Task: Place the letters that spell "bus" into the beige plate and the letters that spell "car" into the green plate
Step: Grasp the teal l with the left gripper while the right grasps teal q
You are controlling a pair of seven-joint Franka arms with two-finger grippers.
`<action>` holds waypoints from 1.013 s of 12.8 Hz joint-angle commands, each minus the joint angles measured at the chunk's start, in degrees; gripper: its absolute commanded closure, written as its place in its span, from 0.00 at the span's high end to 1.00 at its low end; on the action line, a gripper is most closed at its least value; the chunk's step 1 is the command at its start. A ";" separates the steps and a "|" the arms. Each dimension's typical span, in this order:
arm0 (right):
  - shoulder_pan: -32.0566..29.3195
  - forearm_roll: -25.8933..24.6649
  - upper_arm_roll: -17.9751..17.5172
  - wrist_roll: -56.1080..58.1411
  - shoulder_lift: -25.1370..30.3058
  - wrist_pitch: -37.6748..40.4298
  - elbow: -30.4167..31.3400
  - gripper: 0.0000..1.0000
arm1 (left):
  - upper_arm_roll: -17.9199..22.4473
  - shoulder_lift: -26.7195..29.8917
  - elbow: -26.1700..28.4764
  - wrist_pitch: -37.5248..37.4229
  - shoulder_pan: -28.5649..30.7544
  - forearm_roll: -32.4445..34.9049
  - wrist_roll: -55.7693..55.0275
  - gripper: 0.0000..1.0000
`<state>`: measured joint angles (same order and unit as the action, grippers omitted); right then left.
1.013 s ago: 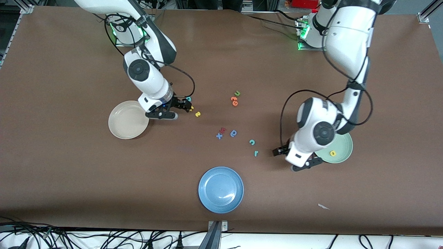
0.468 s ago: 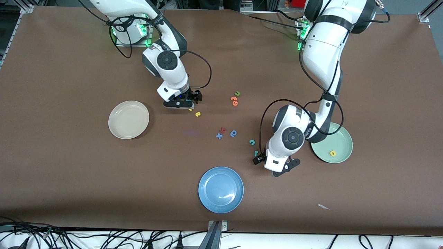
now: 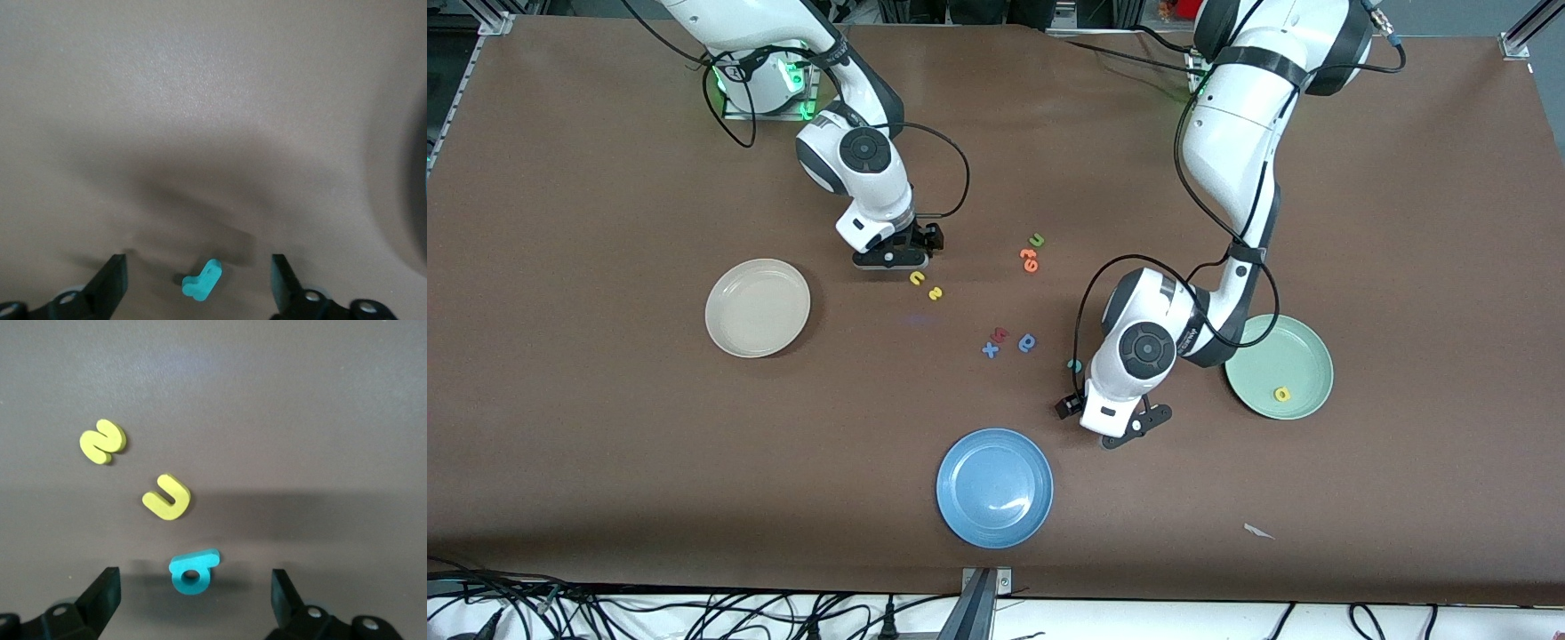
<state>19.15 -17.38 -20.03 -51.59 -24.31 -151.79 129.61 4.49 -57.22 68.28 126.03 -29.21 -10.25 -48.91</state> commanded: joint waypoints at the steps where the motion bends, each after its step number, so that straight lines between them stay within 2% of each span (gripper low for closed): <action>1: 0.18 -1.43 0.00 -1.15 0.40 -1.92 1.26 1.00 | 0.87 -0.79 -1.92 -0.88 -0.84 0.84 1.97 0.74; 2: 0.19 -1.78 0.00 -1.15 0.05 -2.36 1.26 1.00 | 0.87 -0.70 -1.75 -1.40 -0.84 0.93 2.15 0.64; 8: 0.19 -3.97 0.08 -1.15 -1.71 -5.27 1.61 0.99 | 0.61 -0.70 -1.66 -2.72 -1.28 2.86 3.73 0.35; 13: 0.19 -4.24 0.35 -1.15 -2.06 -5.97 1.61 0.82 | 0.61 -0.79 -1.66 -2.72 -1.46 3.48 3.65 0.20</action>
<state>19.18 -20.24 -20.00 -51.59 -26.14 -156.29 130.73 4.59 -57.21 67.94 124.14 -30.05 -7.79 -45.79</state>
